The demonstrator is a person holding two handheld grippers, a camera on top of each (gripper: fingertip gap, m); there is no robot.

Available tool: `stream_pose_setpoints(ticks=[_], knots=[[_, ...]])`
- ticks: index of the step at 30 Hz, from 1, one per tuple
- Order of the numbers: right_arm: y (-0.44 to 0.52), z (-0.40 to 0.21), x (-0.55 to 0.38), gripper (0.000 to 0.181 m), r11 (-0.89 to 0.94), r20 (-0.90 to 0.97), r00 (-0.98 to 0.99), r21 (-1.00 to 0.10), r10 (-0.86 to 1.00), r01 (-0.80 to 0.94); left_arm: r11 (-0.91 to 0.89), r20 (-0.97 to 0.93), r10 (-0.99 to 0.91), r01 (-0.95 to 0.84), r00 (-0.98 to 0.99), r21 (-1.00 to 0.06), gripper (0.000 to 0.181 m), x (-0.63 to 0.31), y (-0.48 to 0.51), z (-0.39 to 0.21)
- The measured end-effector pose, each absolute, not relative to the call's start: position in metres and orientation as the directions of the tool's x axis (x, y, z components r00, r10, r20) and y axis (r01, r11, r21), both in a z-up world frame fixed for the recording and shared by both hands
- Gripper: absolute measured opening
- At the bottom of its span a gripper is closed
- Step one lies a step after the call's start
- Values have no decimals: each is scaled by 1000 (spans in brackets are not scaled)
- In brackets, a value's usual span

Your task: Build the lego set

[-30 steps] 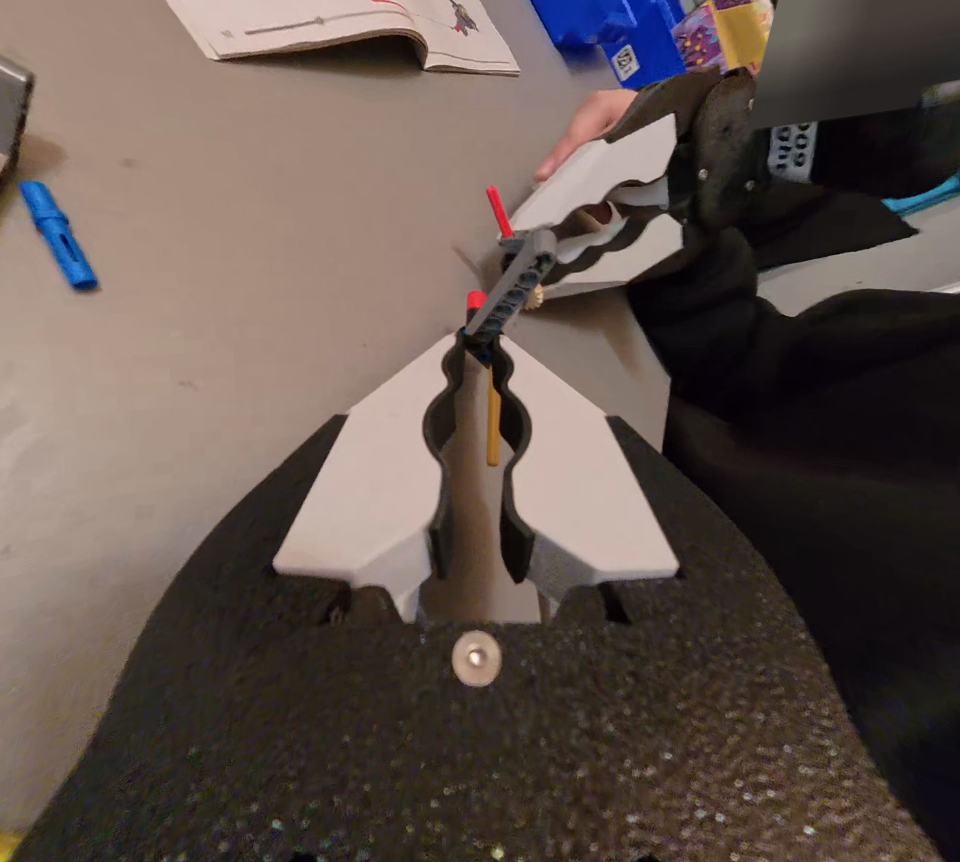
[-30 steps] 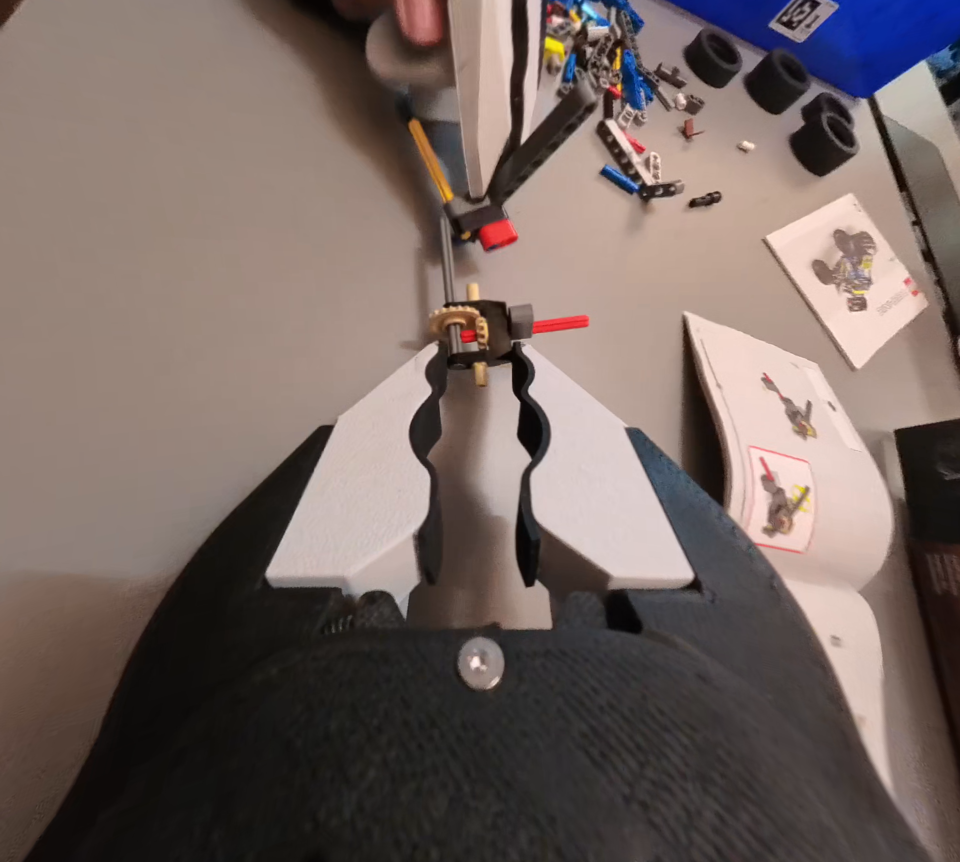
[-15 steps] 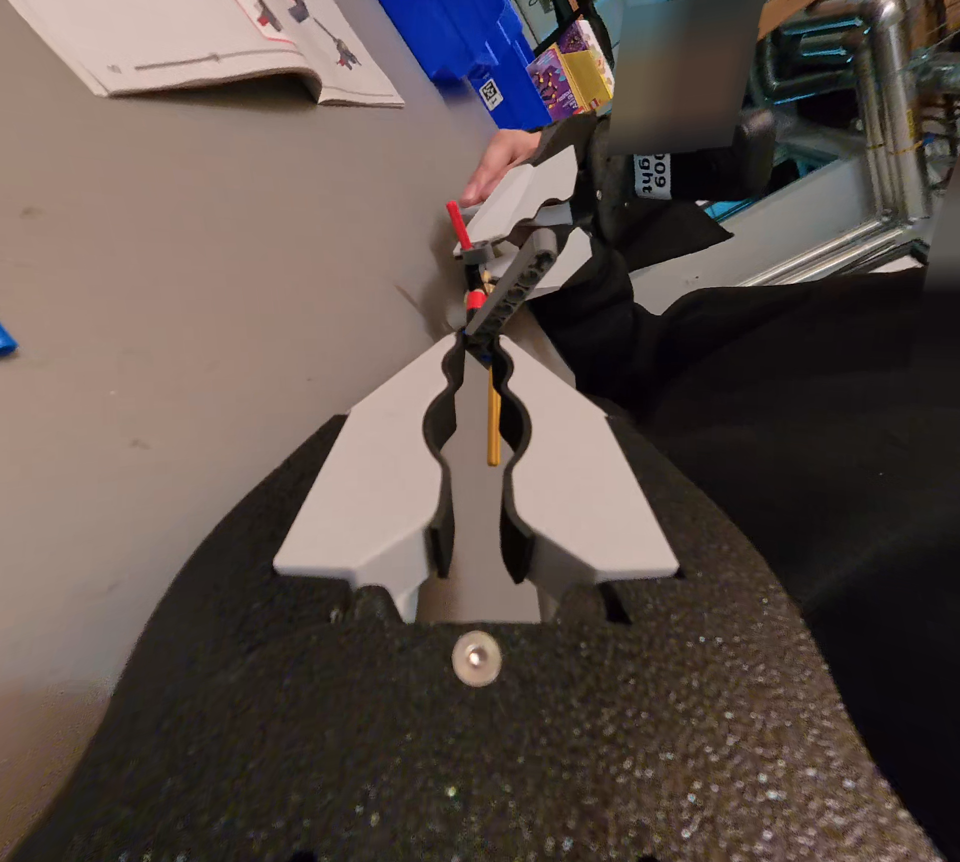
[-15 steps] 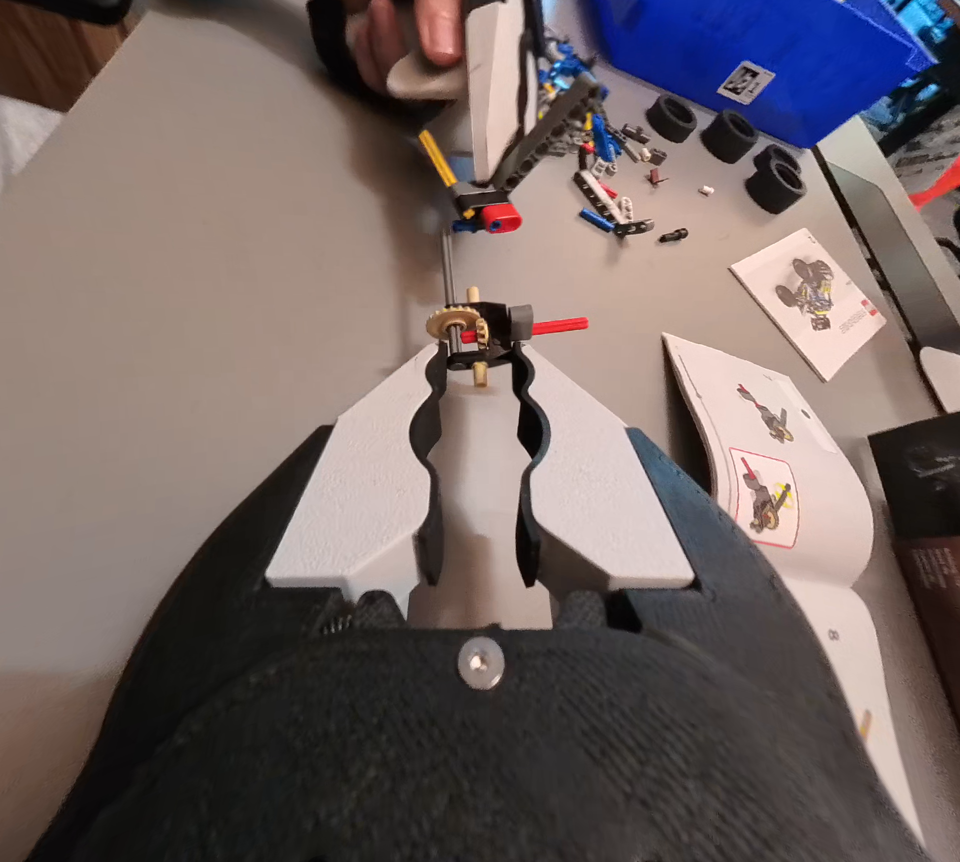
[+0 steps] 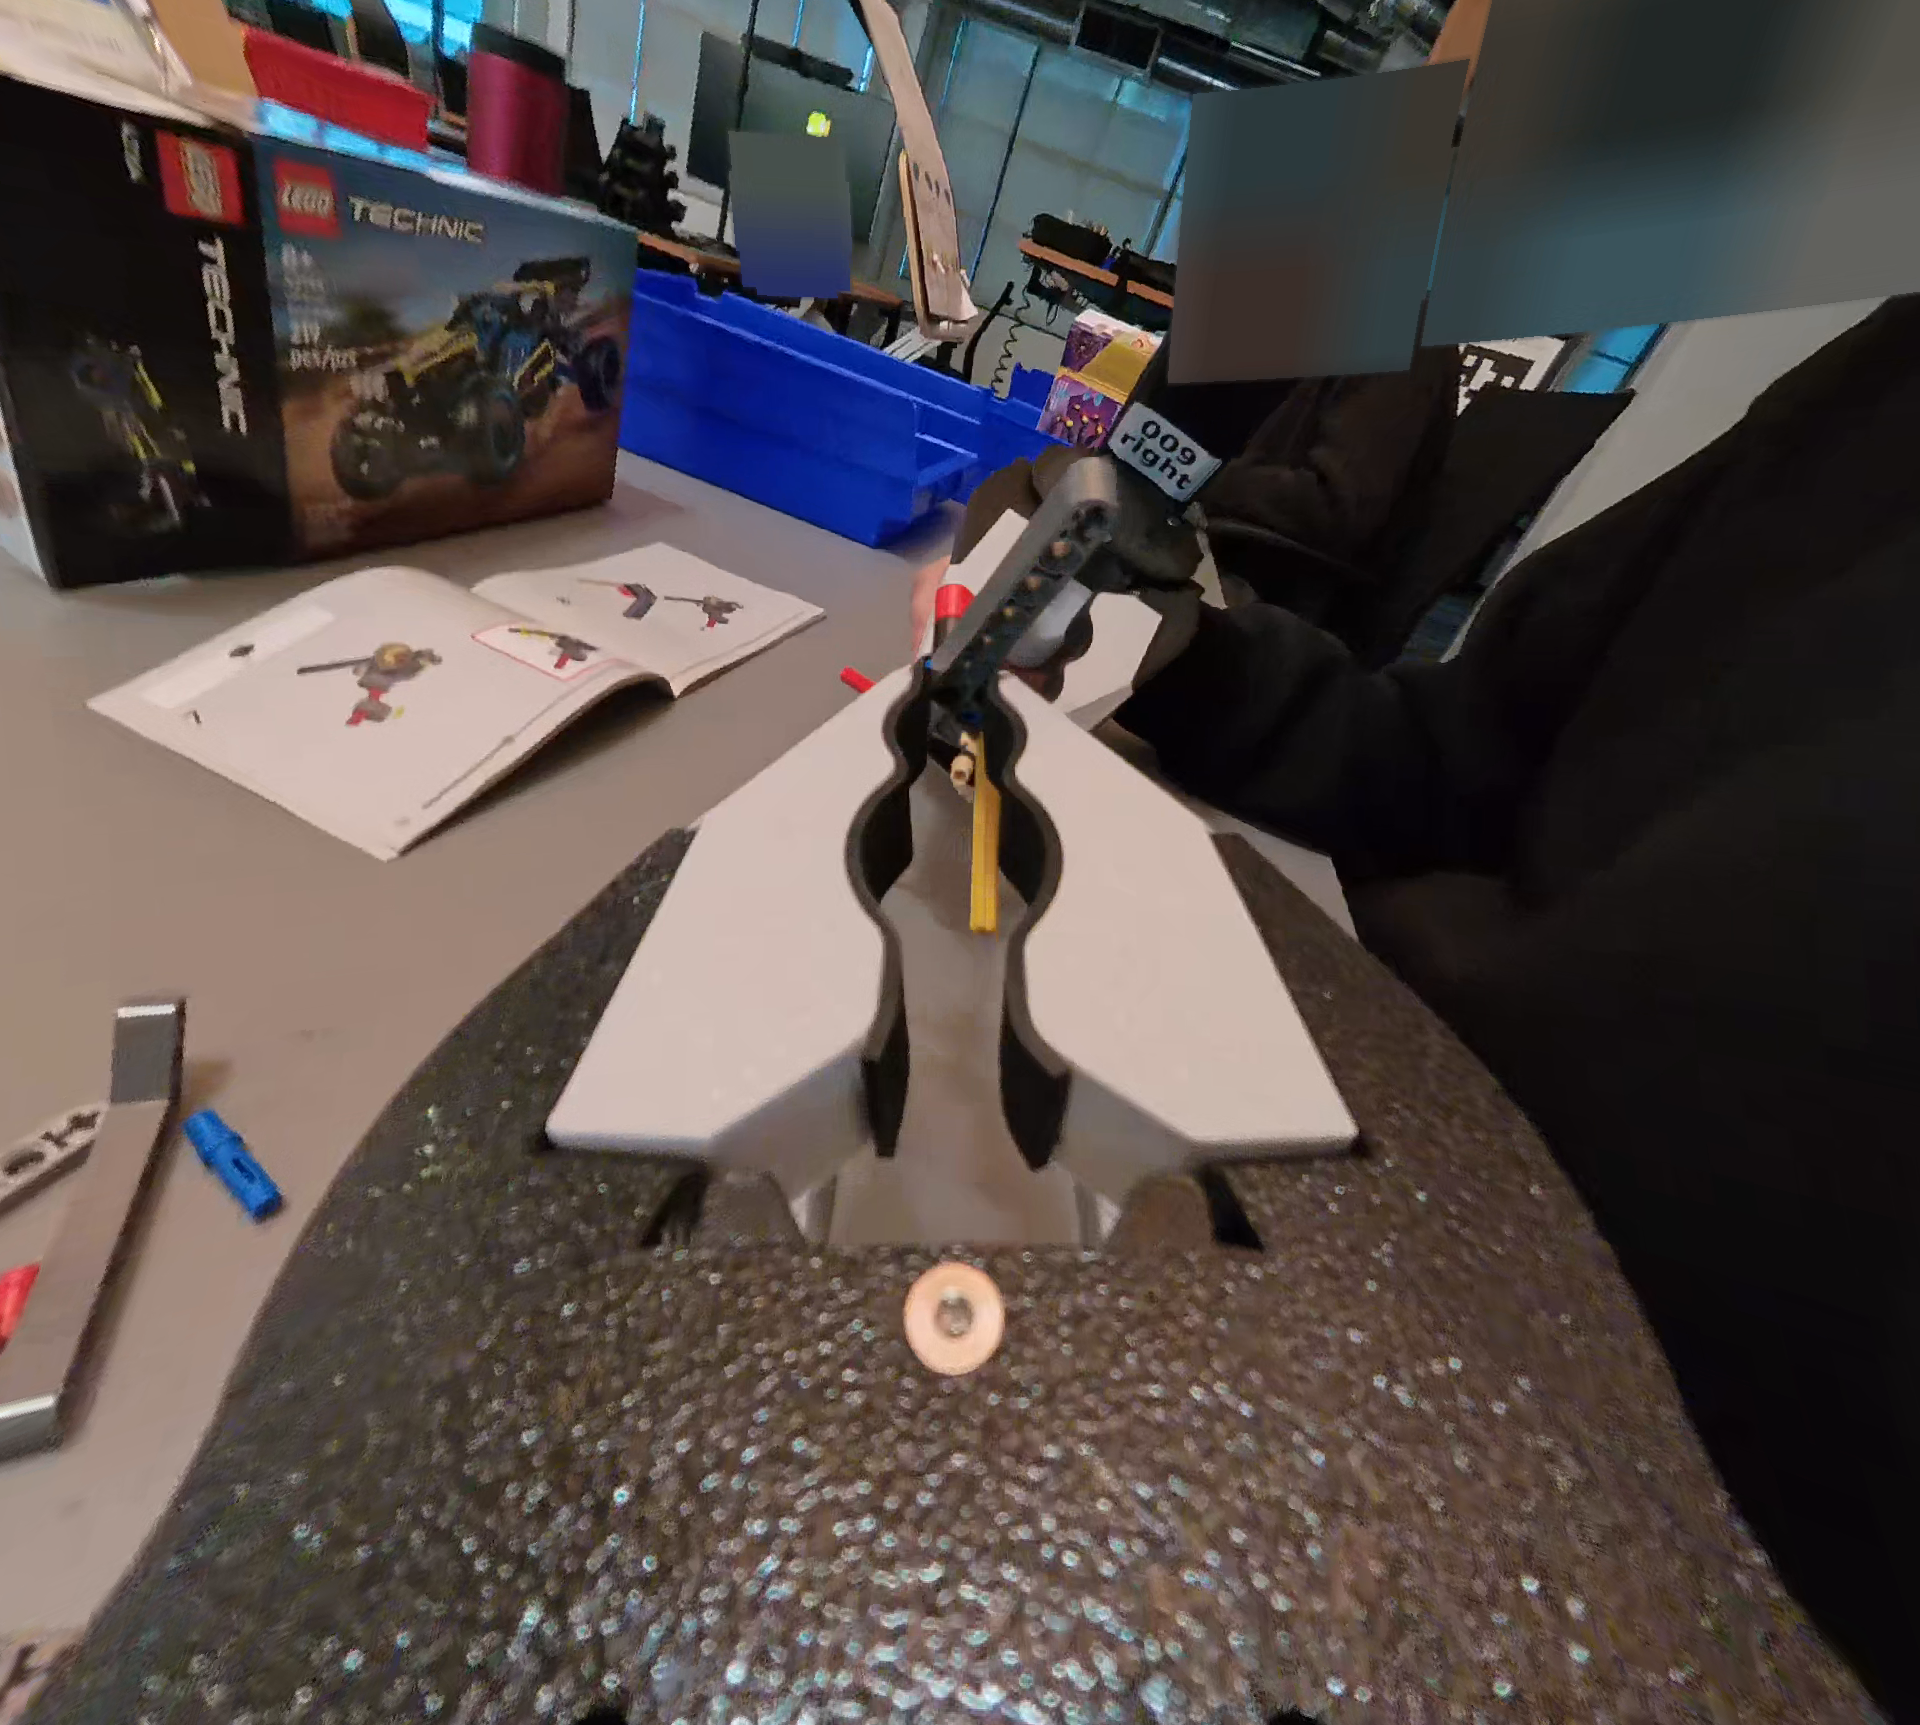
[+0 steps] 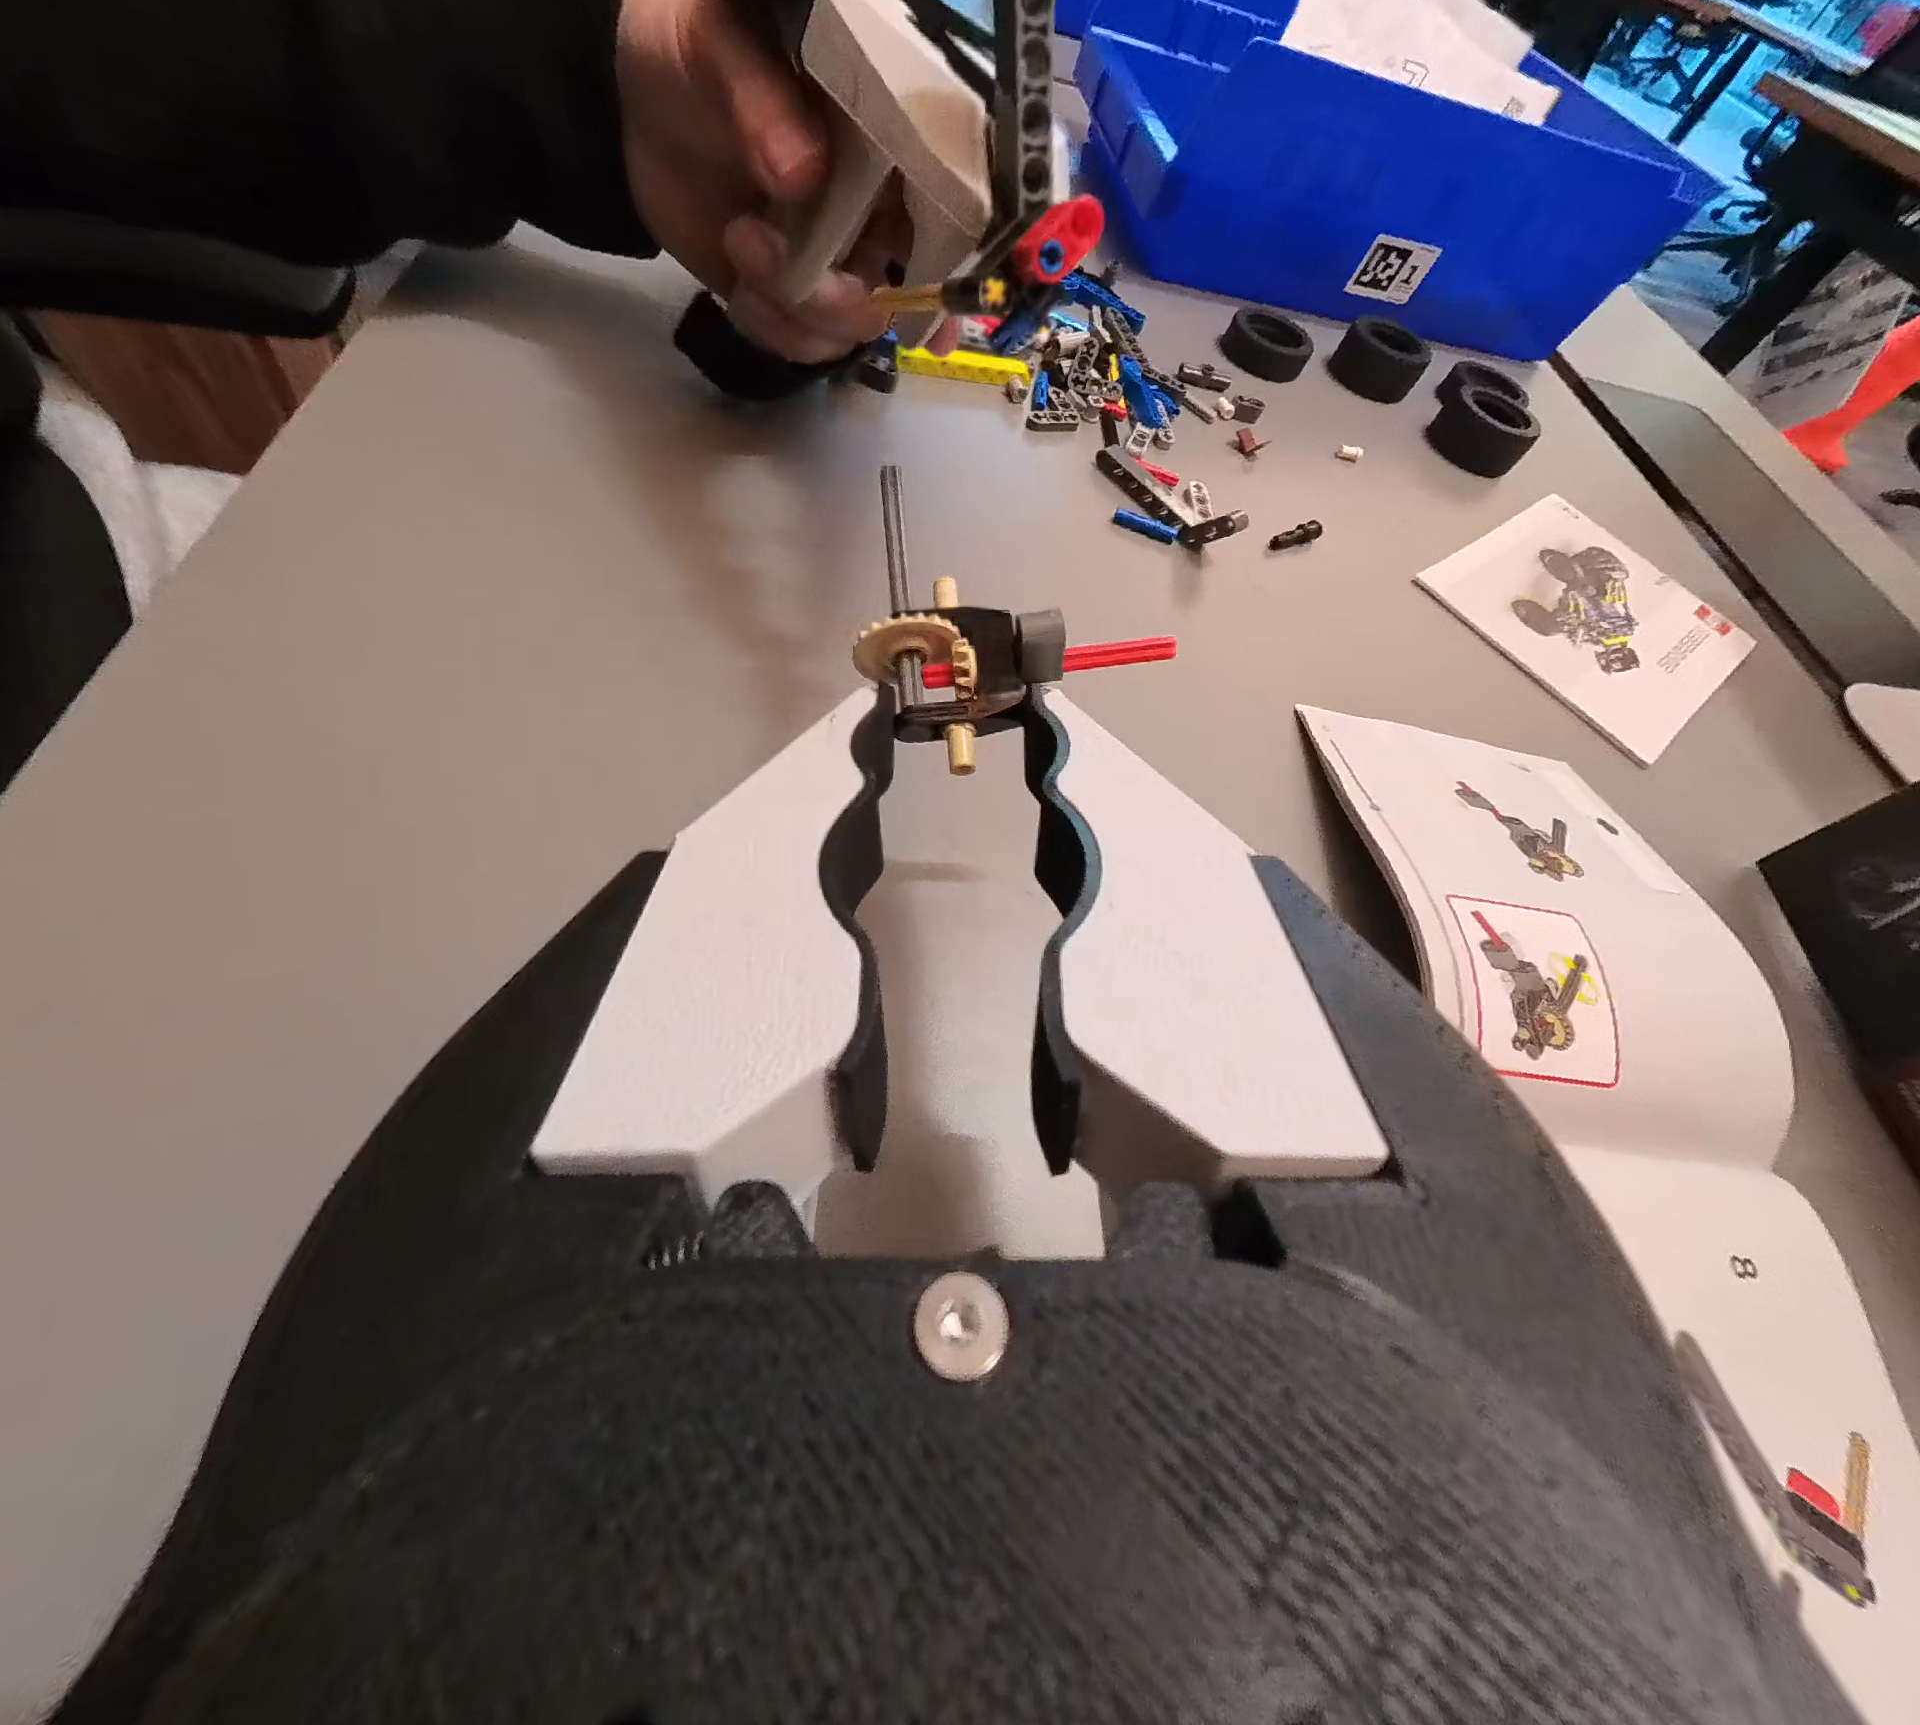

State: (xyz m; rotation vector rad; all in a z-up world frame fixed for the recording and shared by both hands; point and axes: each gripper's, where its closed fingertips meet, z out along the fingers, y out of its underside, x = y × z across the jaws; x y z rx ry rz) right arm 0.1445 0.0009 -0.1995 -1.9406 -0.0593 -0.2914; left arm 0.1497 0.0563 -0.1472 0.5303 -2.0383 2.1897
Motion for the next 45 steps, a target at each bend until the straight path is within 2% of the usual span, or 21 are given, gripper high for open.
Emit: stream_pose_setpoints(ticks=[4,7,10,14,20,25,33,38,45], knots=[[3,-193,141,23,-345,207,975,-924,-85,166,-99,180,-164,-165,-970,-981,7,145,54,-138],[2,-187,138,23,-298,166,983,-945,-79,135,-3,8,-199,-7,-980,-1000,7,142,49,-143],[0,-182,140,23,-270,137,987,-957,-89,108,77,-125,-227,110,-966,-991,7,141,43,-147],[-2,-182,139,23,-260,100,992,-963,-80,76,127,-323,-383,297,-865,-946,7,157,50,-137],[-7,-167,135,23,-151,-29,999,-988,-42,-36,397,-647,-407,513,-644,-761,7,162,53,-137],[-8,-171,138,23,-186,5,998,-983,-63,-7,608,-881,-262,642,-394,-468,7,163,51,-144],[-7,-177,145,23,-258,146,982,-960,-119,112,693,-985,-101,701,-136,-168,7,160,51,-146],[-7,-162,148,23,-216,263,950,-950,-166,225,675,-979,-189,715,-71,-182,7,155,53,-134],[-10,-142,142,23,-106,267,950,-962,-165,252,599,-949,-302,757,-90,-262,7,143,46,-124]])
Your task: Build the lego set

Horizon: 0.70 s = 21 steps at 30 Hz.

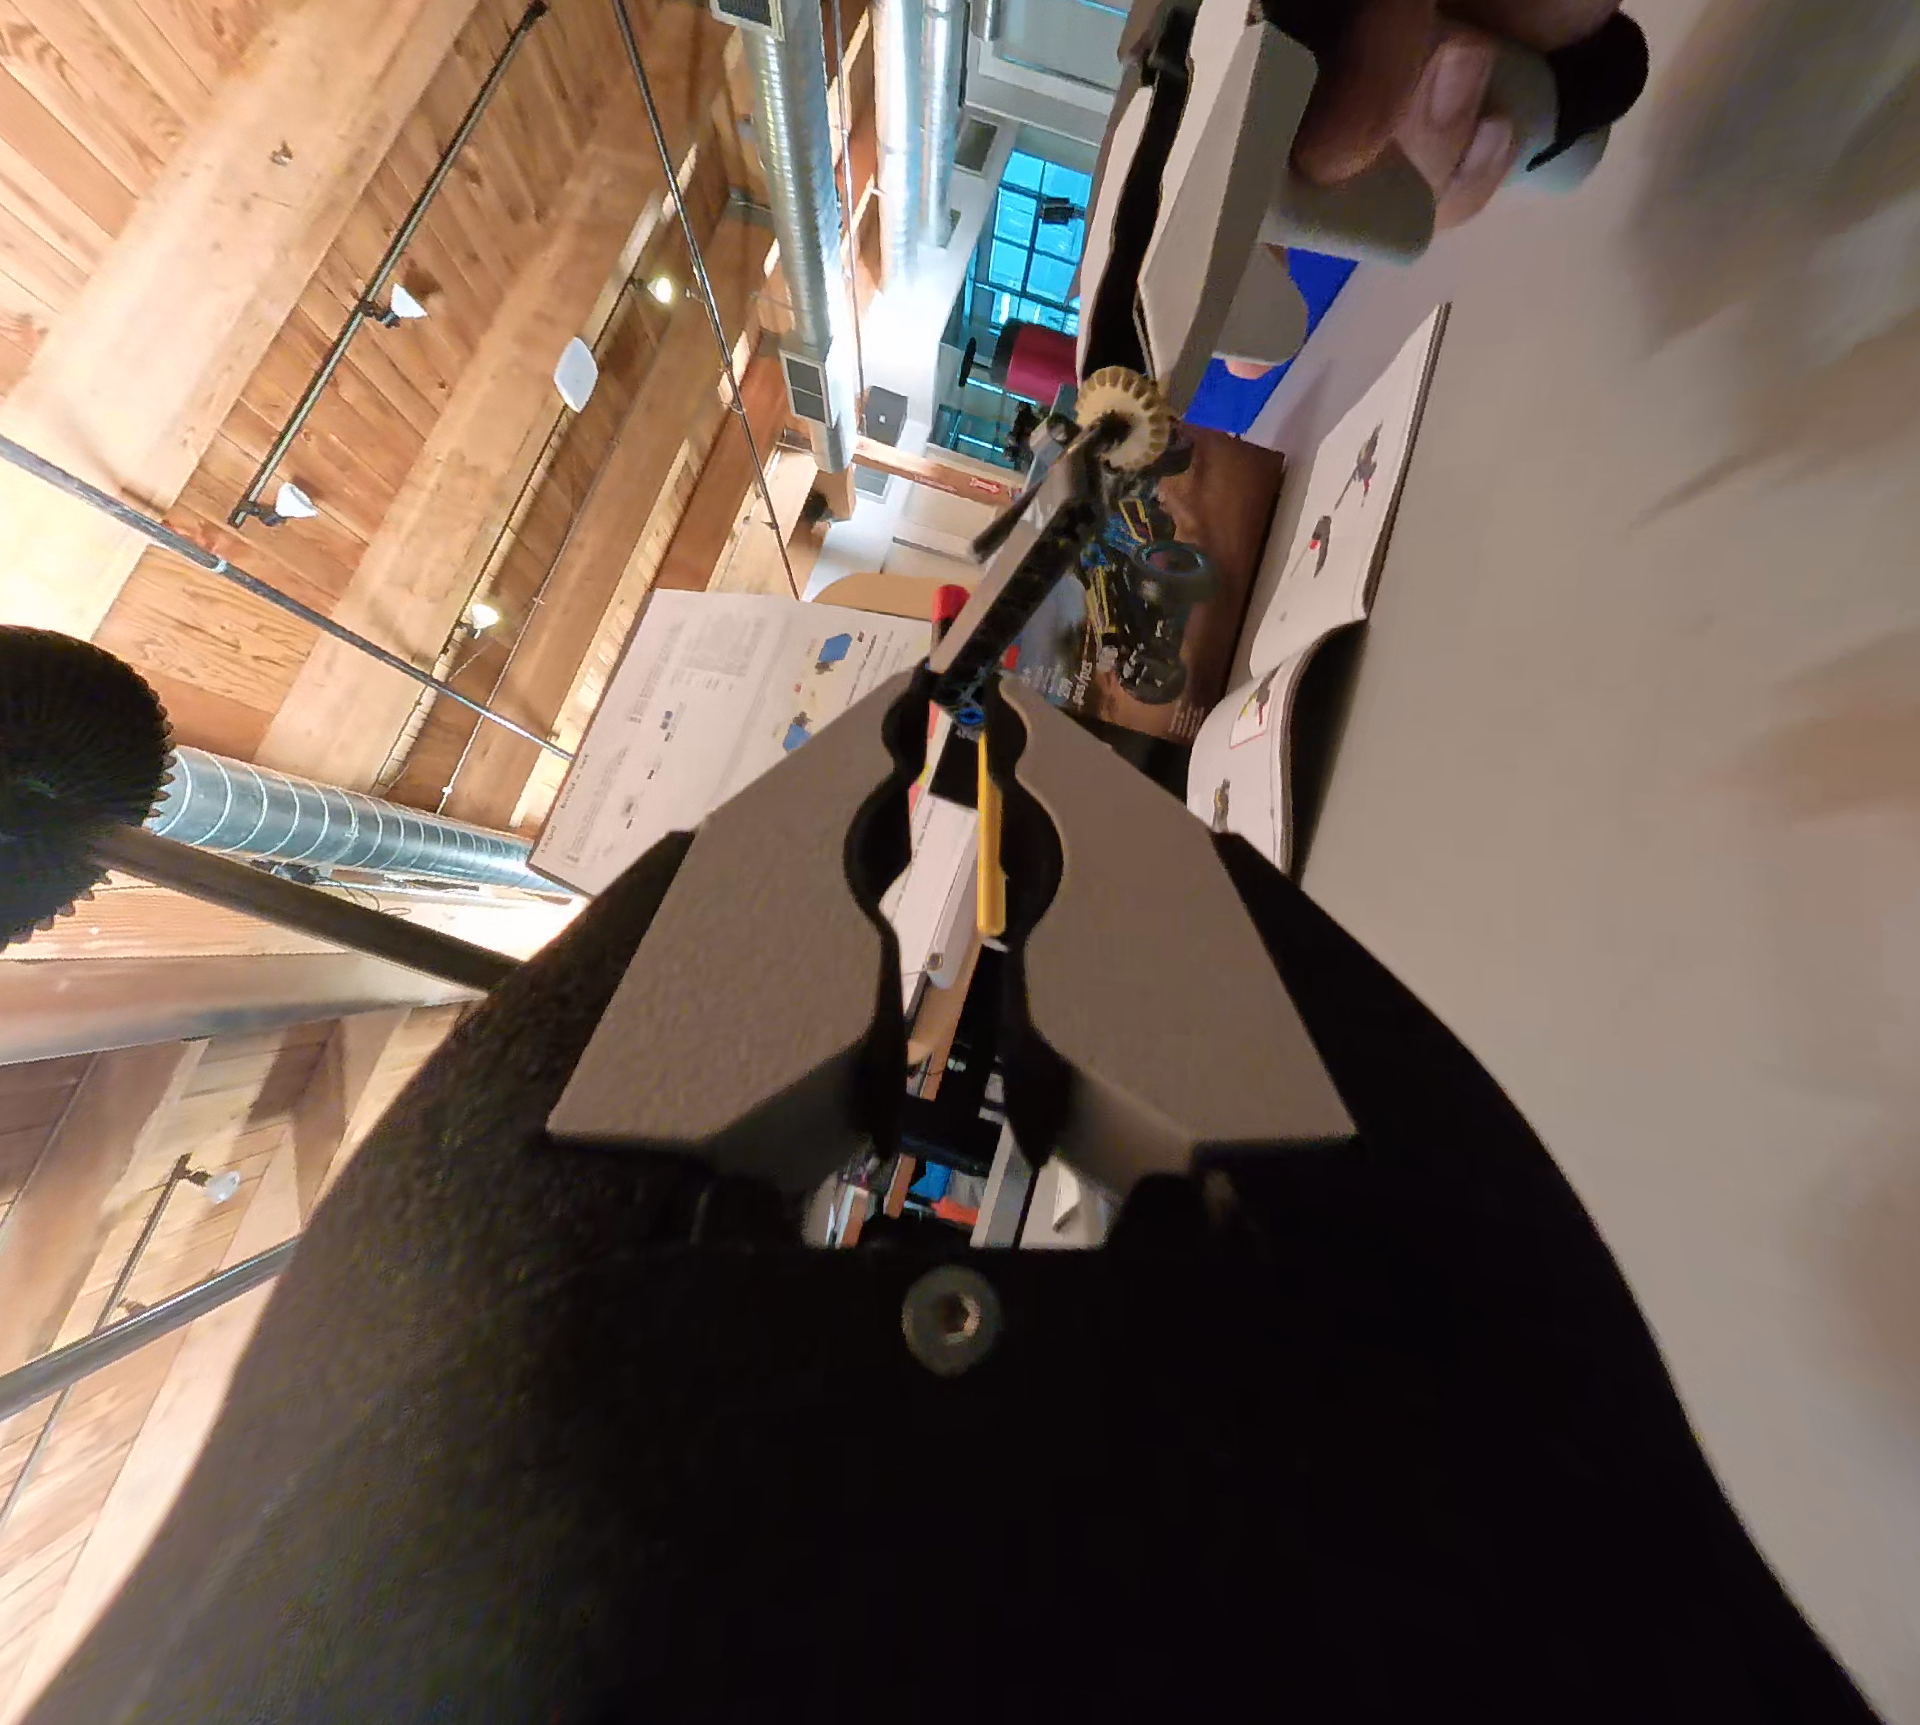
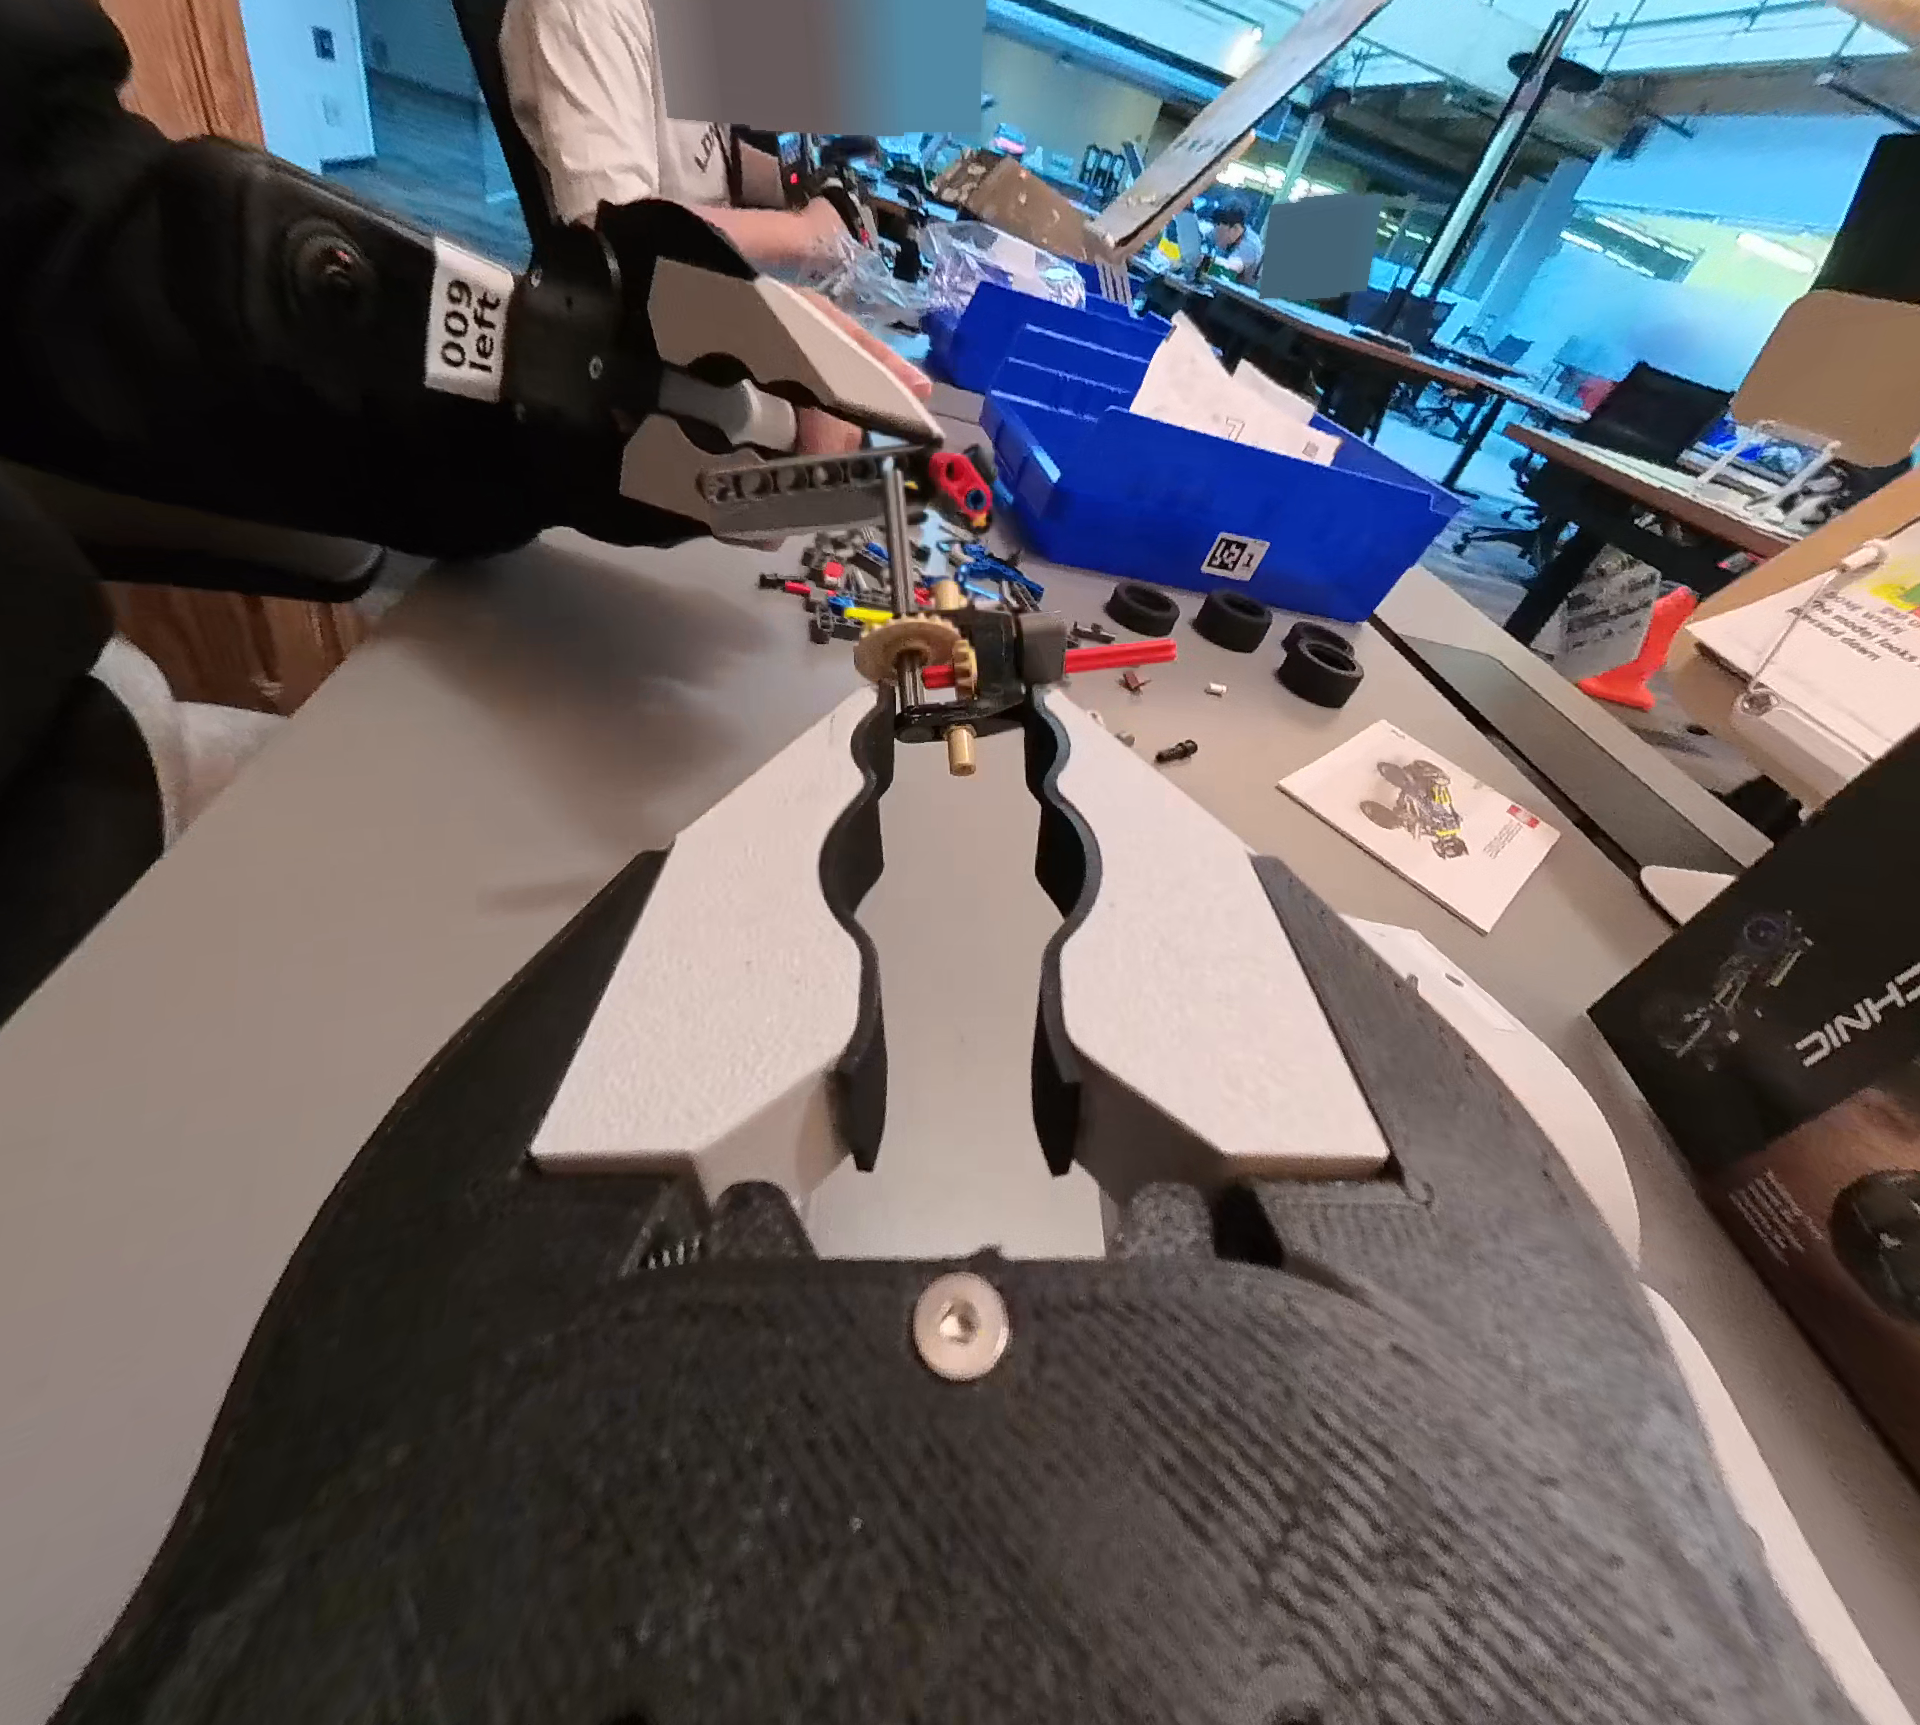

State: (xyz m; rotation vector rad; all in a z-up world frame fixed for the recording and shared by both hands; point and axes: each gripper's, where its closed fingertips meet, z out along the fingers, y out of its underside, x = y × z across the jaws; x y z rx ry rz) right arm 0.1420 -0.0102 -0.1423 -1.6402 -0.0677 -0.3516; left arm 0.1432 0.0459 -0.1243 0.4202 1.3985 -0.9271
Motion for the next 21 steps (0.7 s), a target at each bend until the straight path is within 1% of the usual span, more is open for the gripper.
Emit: stream_pose_setpoints(ticks=[3,6,12,15,18,21], knots=[[-12,-137,139,23,-67,247,957,-969,-149,240,576,-944,-318,772,-91,-269,7,139,42,-120],[-14,-139,141,23,-86,255,955,-966,-155,244,578,-947,-313,776,-74,-252,7,139,41,-117],[-19,-150,154,23,-149,218,955,-970,-200,190,656,-989,-139,753,46,-57,7,147,45,-126],[-22,-155,162,23,-209,281,927,-950,-246,233,675,-995,-67,738,79,13,7,150,48,-130],[-19,-170,164,23,-308,340,911,-915,-234,262,690,-997,-18,722,74,41,7,155,52,-138],[-13,-184,156,23,-340,252,952,-922,-172,182,704,-998,-23,710,66,31,7,157,56,-140]])
